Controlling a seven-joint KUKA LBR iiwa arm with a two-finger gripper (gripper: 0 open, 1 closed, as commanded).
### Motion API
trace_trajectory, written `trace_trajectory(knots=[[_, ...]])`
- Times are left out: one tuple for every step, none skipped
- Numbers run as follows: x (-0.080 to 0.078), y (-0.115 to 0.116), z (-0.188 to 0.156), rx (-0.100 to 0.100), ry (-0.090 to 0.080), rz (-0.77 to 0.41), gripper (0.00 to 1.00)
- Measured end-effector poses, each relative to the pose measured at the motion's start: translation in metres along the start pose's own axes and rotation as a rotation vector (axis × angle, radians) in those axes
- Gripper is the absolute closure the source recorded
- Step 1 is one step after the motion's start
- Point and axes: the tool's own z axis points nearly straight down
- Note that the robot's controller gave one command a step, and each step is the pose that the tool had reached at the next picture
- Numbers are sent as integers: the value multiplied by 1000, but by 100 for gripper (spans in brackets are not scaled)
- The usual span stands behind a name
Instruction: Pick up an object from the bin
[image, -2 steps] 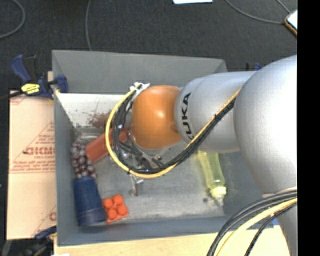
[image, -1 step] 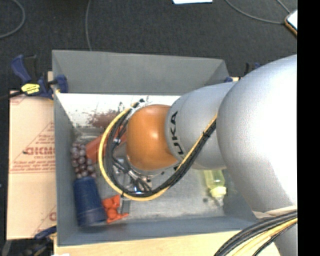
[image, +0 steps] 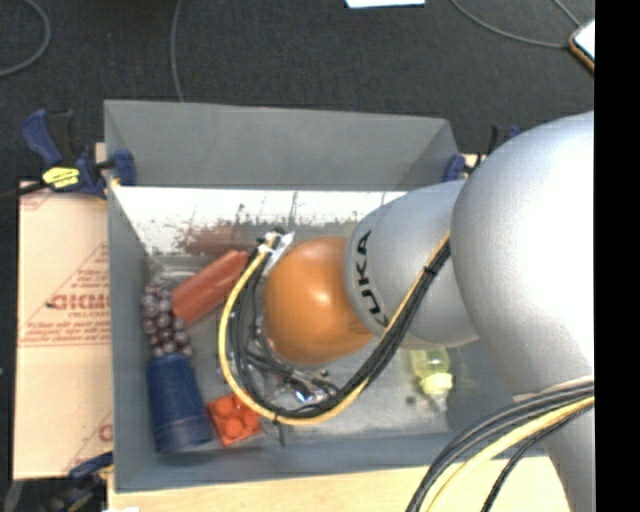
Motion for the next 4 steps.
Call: trace_trajectory(knots=[[-1, 6, 6, 0, 2, 51, 0], [6, 8, 6, 1, -1, 182, 0], [5, 9, 0, 1, -1, -2, 0], [-20, 57, 7, 2, -8, 312, 0]])
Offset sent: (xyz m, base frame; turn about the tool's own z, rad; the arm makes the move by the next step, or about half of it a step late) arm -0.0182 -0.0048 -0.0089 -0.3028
